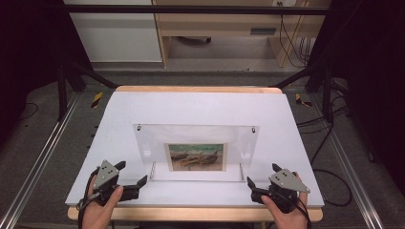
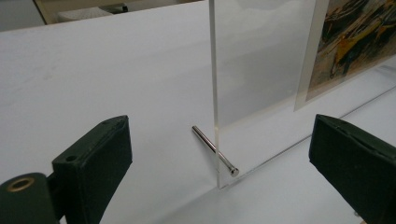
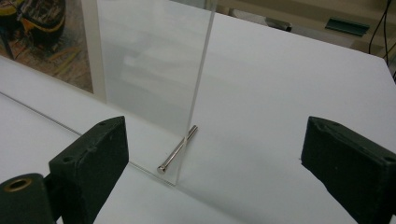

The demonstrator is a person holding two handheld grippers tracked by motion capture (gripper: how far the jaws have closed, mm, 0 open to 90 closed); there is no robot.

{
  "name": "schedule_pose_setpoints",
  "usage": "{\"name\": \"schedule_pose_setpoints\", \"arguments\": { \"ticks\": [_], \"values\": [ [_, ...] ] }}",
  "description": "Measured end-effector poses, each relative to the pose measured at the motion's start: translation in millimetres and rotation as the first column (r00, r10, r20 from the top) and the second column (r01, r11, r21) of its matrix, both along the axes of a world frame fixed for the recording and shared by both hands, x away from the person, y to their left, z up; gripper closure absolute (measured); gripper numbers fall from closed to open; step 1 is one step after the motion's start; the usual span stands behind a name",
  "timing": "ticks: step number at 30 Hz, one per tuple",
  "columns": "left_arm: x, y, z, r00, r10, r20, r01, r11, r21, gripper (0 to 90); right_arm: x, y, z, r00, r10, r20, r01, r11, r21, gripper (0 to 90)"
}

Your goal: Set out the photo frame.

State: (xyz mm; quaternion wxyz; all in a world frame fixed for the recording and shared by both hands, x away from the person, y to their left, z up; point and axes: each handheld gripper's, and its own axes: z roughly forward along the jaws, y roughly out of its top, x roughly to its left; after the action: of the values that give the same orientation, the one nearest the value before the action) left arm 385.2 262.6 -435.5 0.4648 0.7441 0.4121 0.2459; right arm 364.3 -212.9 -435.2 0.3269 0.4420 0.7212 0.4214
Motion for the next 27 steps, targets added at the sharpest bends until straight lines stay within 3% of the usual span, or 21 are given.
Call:
{"name": "schedule_pose_setpoints", "arguments": {
  "ticks": [11,27],
  "values": [
    [-0.2,14.4,-0.3,0.999,0.046,0.001,-0.046,0.9989,0.006,5.4,-1.6,-14.7,-3.5,0.9986,-0.049,-0.018,0.049,0.999,0.0,7.0],
    [7.1,33.5,-4.5,0.9908,0.135,0.006,-0.135,0.9883,0.07,6.1,-0.6,-27.8,-7.0,0.9915,-0.129,-0.016,0.129,0.991,-0.027,9.2]
  ]
}}
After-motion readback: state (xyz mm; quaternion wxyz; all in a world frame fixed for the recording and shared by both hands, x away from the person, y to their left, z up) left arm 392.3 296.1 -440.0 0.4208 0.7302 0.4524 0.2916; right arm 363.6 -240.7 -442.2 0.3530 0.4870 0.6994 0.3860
